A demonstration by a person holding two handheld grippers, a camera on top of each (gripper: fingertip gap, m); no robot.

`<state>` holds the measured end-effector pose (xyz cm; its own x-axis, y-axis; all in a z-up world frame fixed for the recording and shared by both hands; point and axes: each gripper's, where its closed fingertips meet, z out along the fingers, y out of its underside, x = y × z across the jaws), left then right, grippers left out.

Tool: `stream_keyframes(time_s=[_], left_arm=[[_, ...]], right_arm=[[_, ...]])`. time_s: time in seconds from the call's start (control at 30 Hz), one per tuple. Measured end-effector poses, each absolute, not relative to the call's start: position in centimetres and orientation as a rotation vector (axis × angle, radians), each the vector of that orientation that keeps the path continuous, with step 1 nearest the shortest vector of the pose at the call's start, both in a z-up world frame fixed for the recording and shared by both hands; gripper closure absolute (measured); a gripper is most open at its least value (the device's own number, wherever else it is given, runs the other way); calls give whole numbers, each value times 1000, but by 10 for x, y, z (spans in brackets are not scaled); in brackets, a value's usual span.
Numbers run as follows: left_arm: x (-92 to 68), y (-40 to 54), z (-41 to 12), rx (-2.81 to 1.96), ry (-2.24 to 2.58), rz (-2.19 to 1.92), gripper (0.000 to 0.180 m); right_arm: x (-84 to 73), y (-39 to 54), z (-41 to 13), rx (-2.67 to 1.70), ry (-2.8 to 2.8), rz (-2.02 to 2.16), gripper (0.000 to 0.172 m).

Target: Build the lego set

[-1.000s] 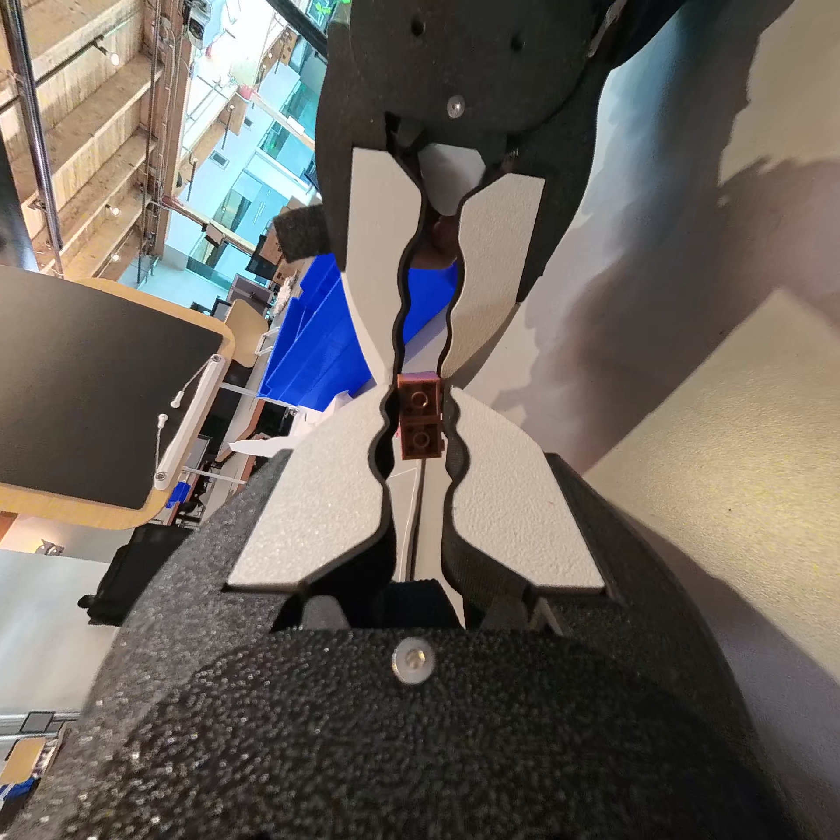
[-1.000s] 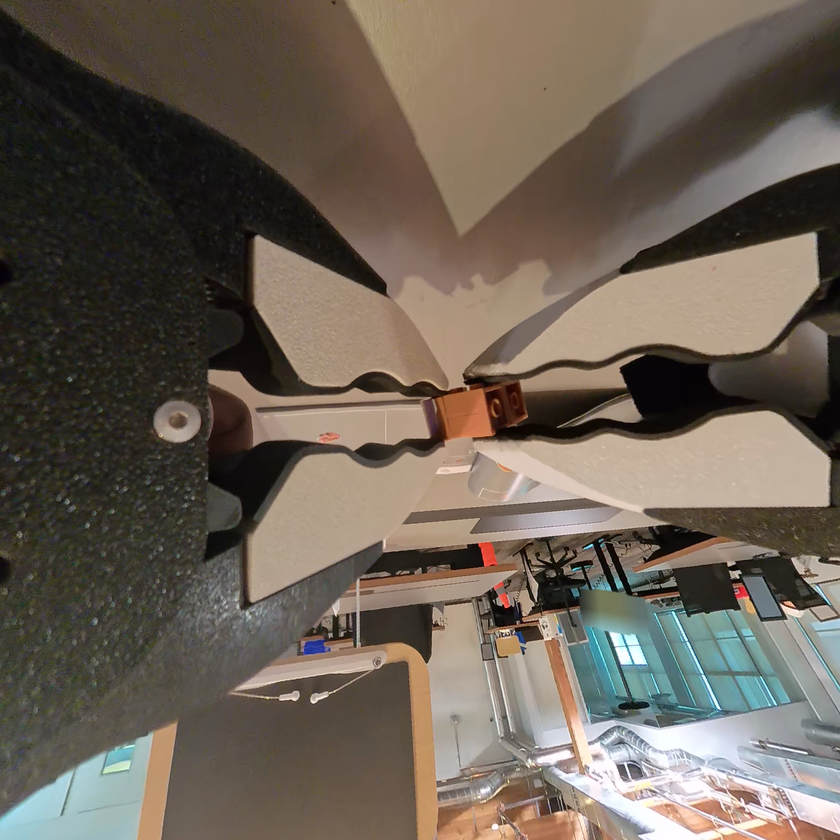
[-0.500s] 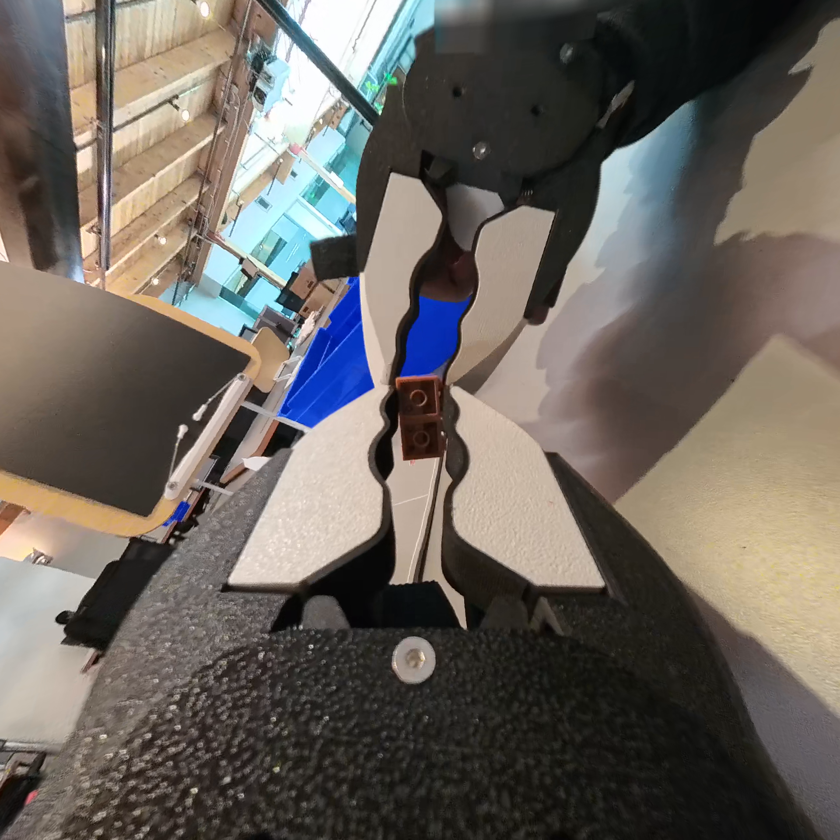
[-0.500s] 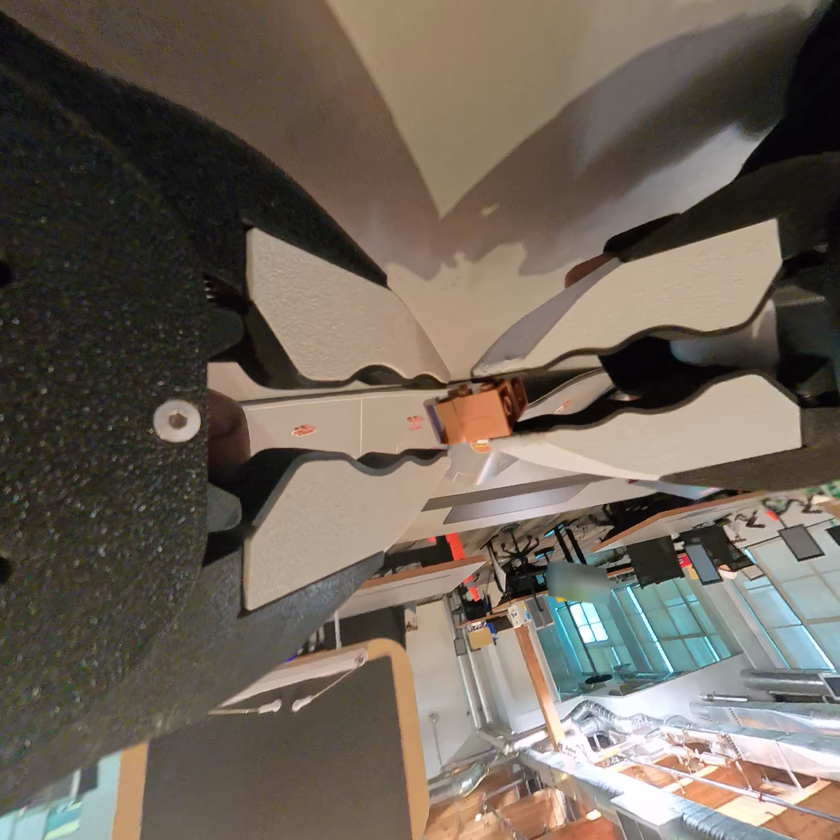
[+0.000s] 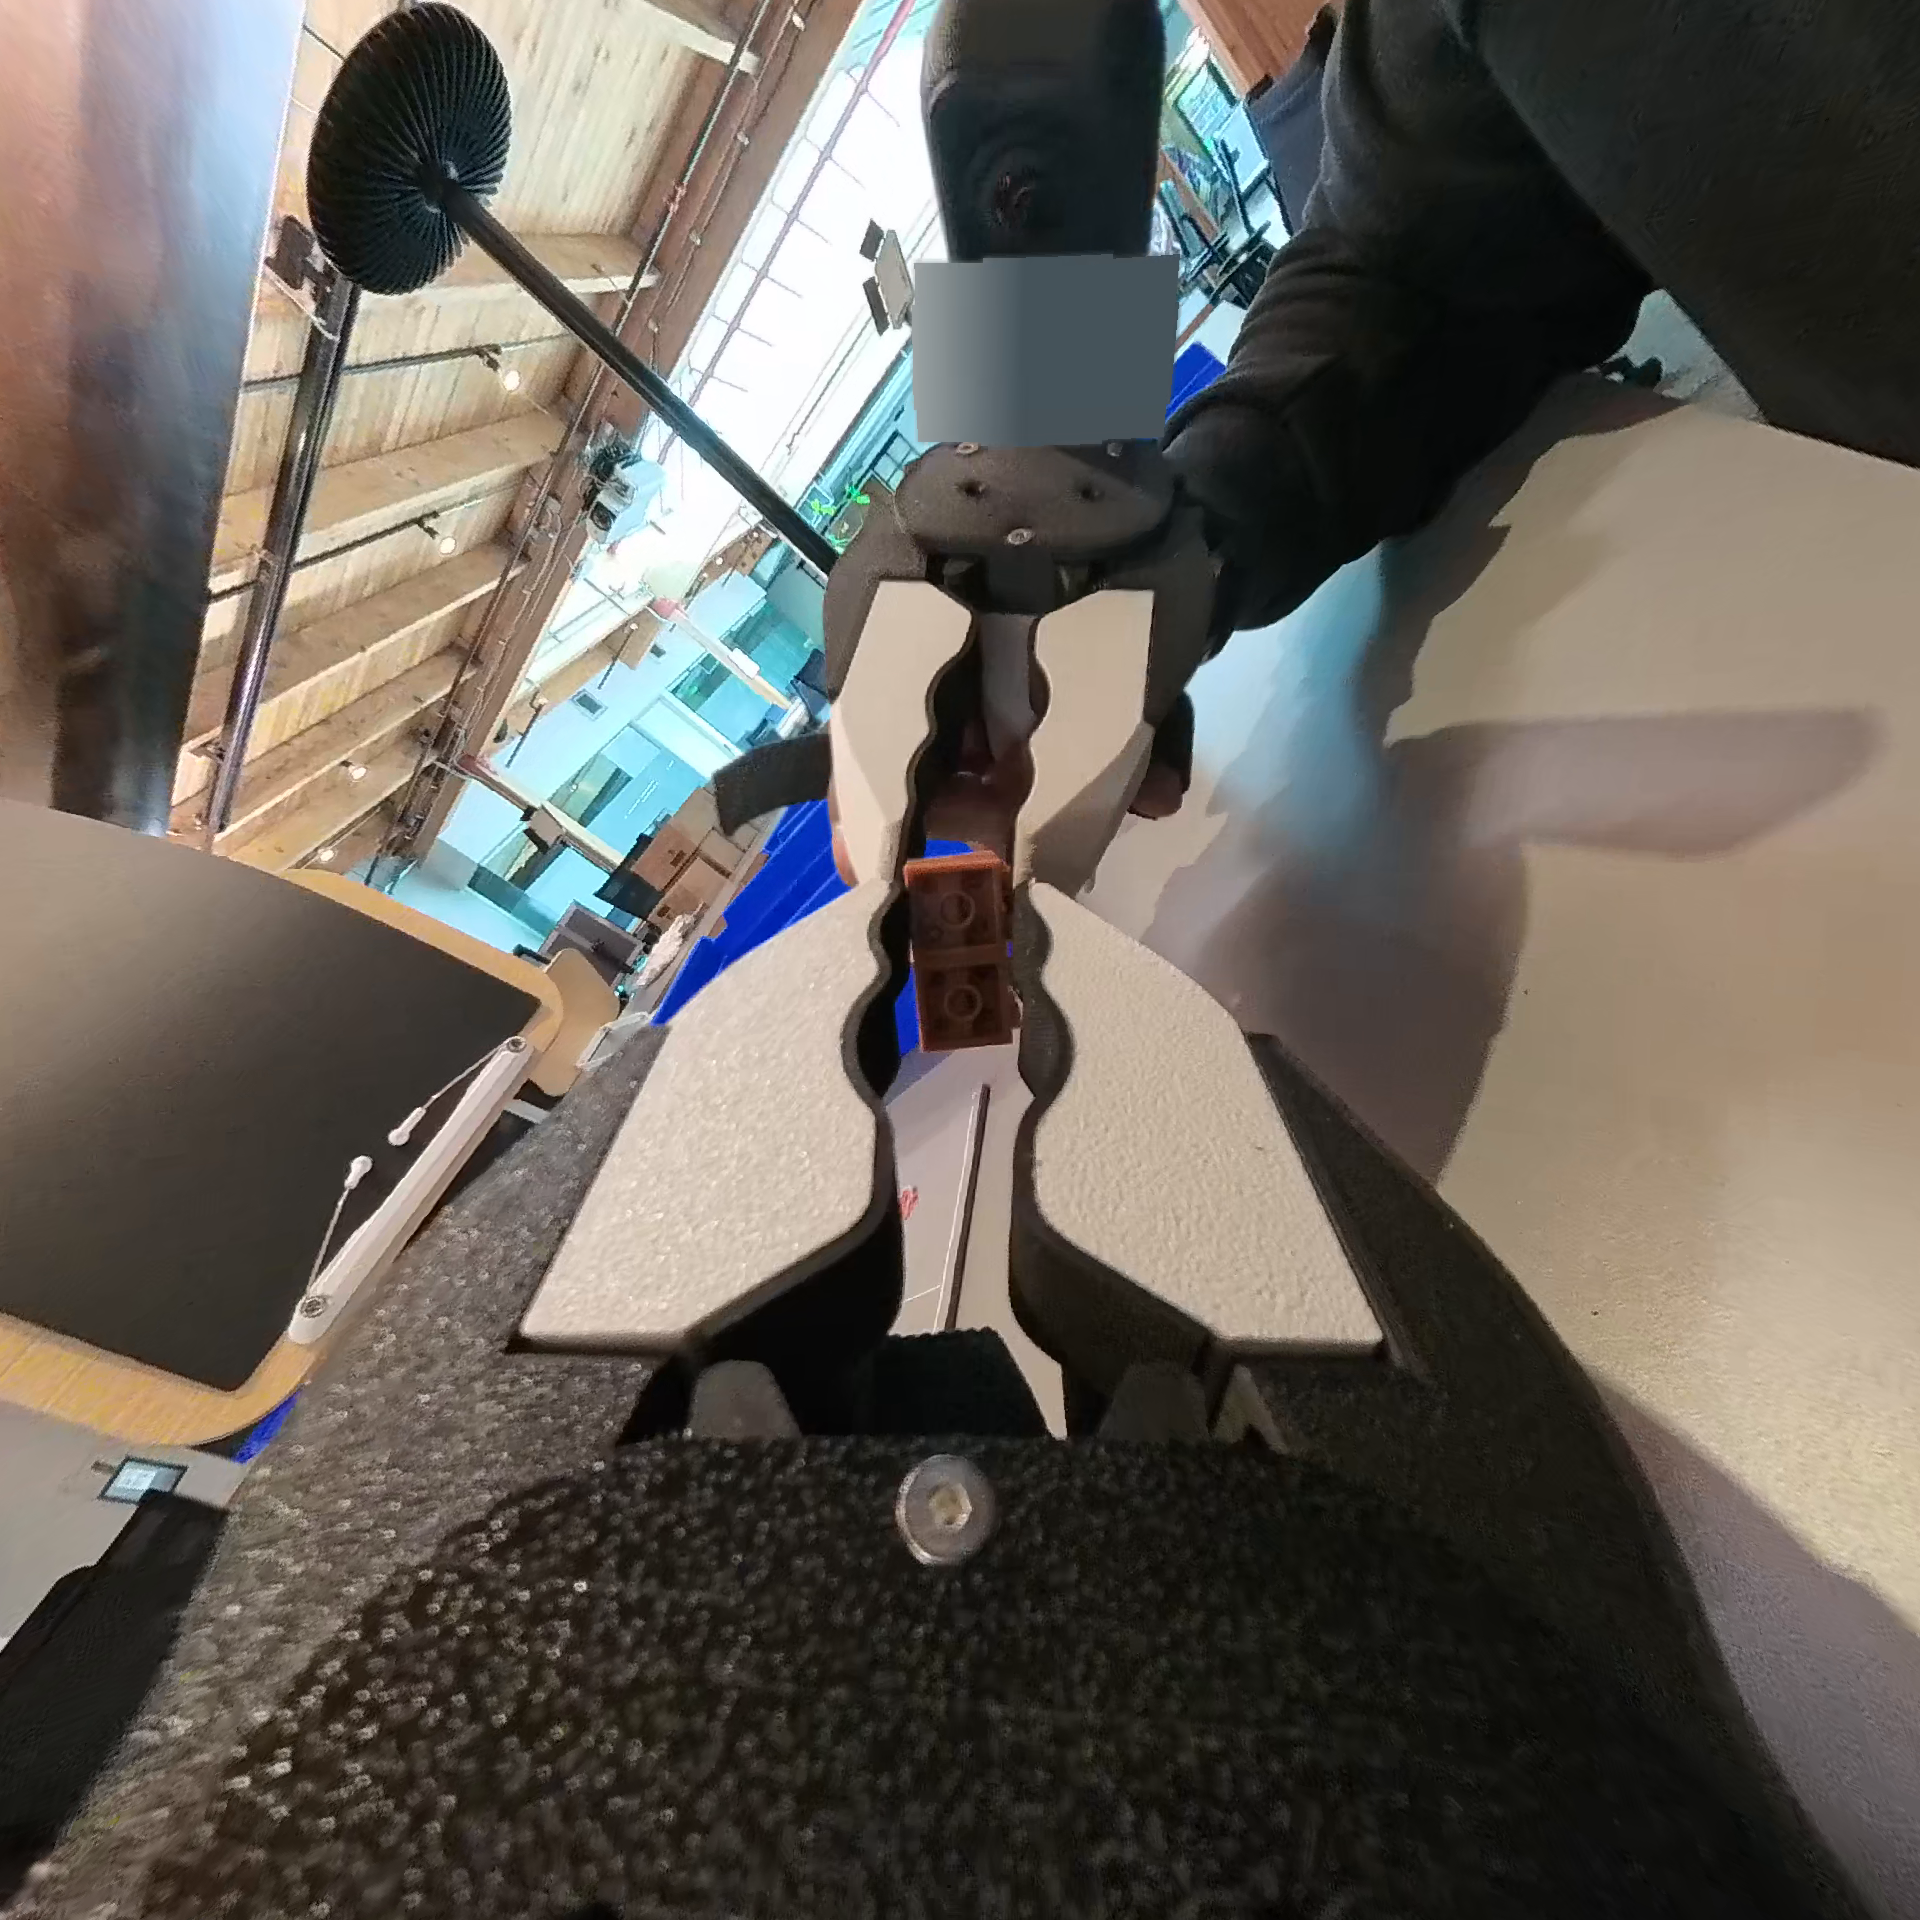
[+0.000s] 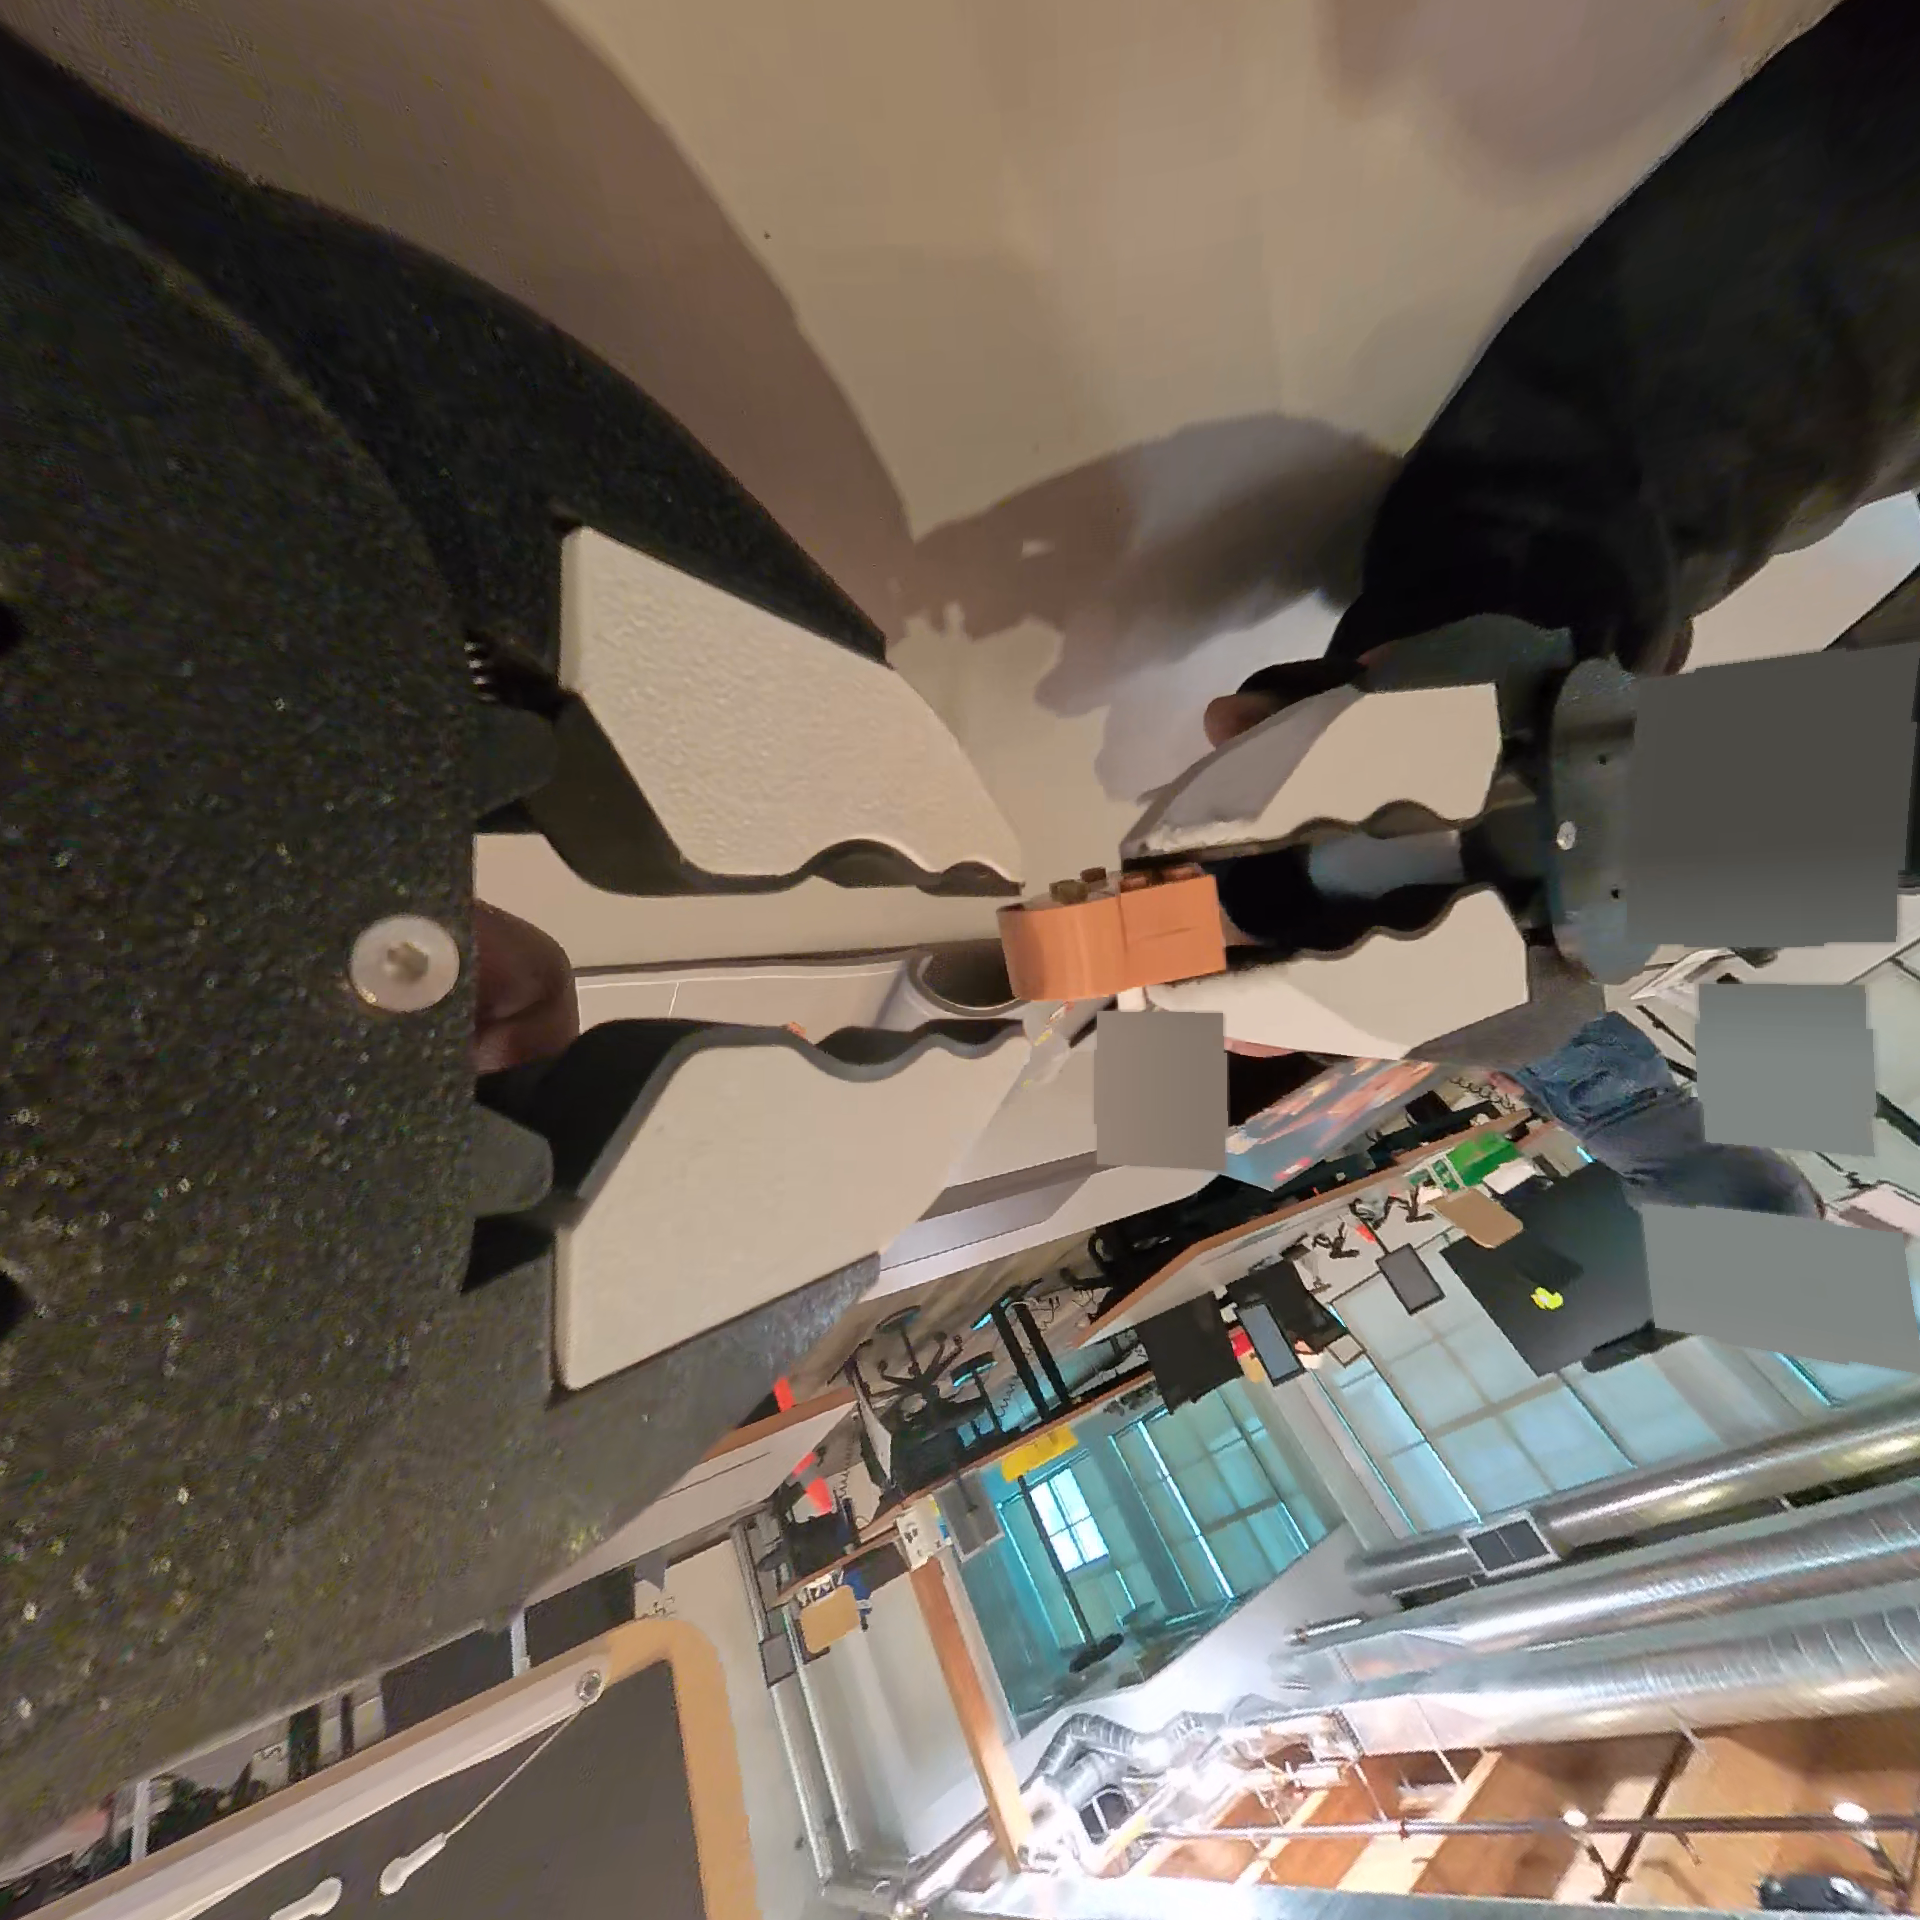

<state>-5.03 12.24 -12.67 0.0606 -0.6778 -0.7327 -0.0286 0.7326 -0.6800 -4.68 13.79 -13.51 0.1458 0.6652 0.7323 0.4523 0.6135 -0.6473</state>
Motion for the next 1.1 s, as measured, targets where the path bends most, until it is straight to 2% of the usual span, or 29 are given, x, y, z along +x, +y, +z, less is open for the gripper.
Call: stream_keyframes(time_s=[0.33,0.73,1.1], left_arm=[[-49,122,-128,-620,1441,-561,162],[-45,128,-127,-582,1451,-269,161],[-47,116,-119,-515,1421,-309,161]], right_arm=[[-48,133,-135,-967,-1490,195,155],[-50,134,-129,-882,-1466,14,155],[-52,121,-120,-822,-1438,64,155]])
